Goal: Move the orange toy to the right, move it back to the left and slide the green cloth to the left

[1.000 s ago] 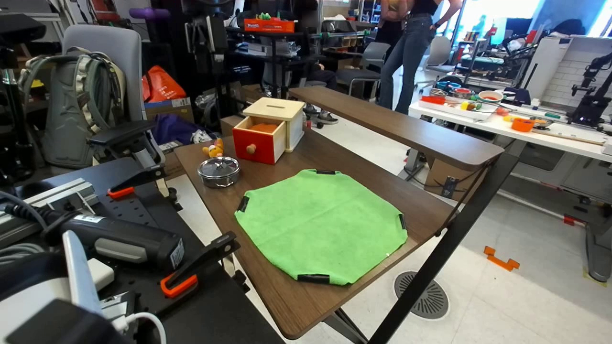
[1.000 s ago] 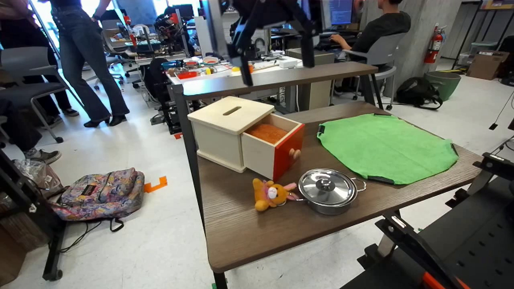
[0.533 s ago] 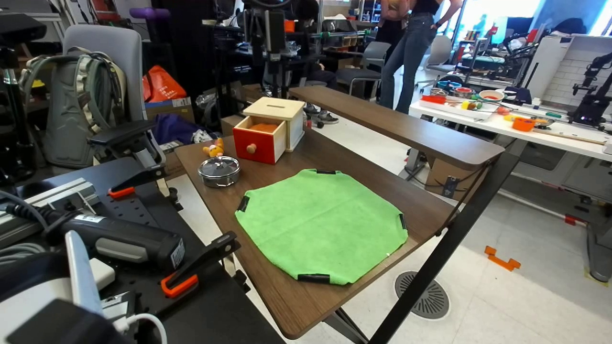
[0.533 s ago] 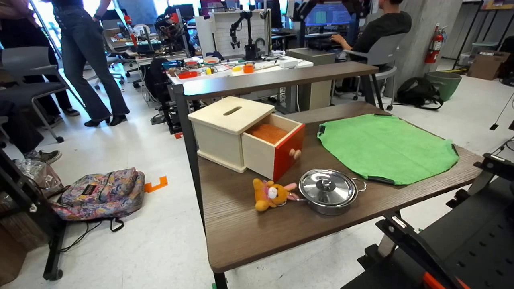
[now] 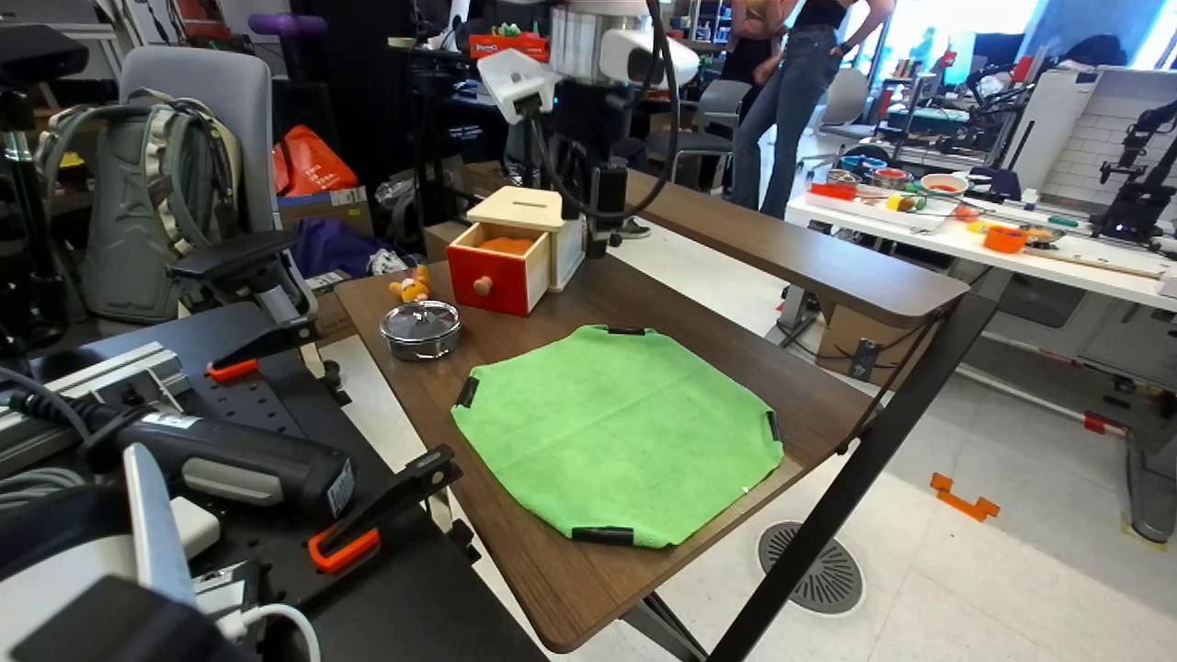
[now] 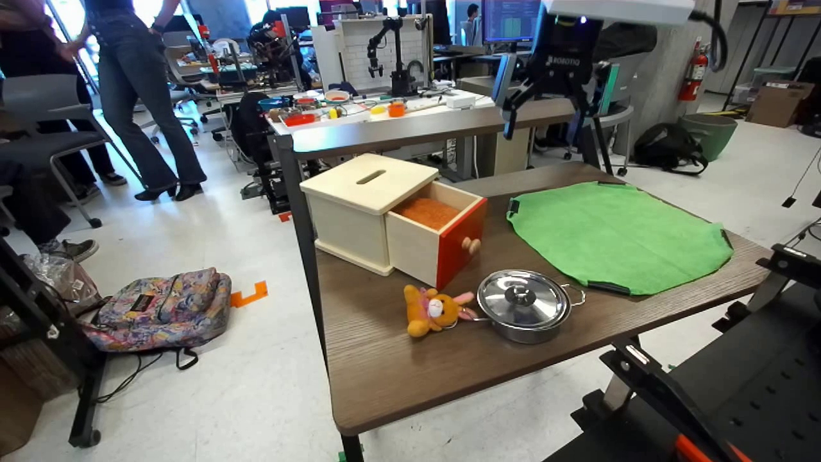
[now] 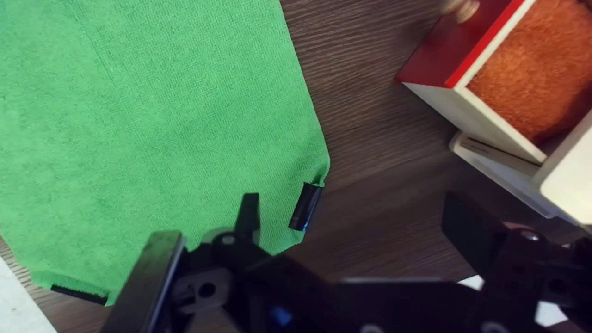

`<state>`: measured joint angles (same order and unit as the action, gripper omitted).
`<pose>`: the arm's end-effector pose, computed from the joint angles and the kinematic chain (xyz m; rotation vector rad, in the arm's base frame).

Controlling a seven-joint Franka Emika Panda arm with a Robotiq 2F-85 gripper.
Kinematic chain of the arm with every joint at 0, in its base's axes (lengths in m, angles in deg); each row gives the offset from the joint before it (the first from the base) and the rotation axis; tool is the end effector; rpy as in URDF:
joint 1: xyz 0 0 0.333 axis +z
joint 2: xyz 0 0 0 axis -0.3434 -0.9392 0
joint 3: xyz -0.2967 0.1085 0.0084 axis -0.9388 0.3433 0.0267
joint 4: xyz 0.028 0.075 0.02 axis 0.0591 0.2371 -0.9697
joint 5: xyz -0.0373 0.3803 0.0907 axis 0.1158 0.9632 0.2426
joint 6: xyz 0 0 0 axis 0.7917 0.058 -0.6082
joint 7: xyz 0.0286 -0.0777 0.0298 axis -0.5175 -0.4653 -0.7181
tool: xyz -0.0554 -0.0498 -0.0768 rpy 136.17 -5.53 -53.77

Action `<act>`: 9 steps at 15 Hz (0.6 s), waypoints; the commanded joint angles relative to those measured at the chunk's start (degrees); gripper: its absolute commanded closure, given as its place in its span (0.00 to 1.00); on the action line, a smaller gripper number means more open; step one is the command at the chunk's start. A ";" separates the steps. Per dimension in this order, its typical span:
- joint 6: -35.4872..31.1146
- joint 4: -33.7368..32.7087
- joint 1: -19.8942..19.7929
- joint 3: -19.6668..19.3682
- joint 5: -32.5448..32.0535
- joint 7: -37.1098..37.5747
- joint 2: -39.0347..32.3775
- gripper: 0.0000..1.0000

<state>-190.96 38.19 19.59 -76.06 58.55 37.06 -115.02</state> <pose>0.6108 -0.0078 0.2263 -2.9759 0.6269 -0.0451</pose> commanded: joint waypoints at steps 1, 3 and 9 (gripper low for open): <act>-3.36 -4.36 -2.75 0.93 4.89 -3.18 -7.44 0.00; -4.49 -5.24 -4.65 1.48 7.33 -4.49 -10.12 0.00; -7.79 -5.60 -10.31 3.06 13.38 -8.22 -14.54 0.00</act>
<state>-196.69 33.47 12.24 -74.92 68.53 31.55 -127.70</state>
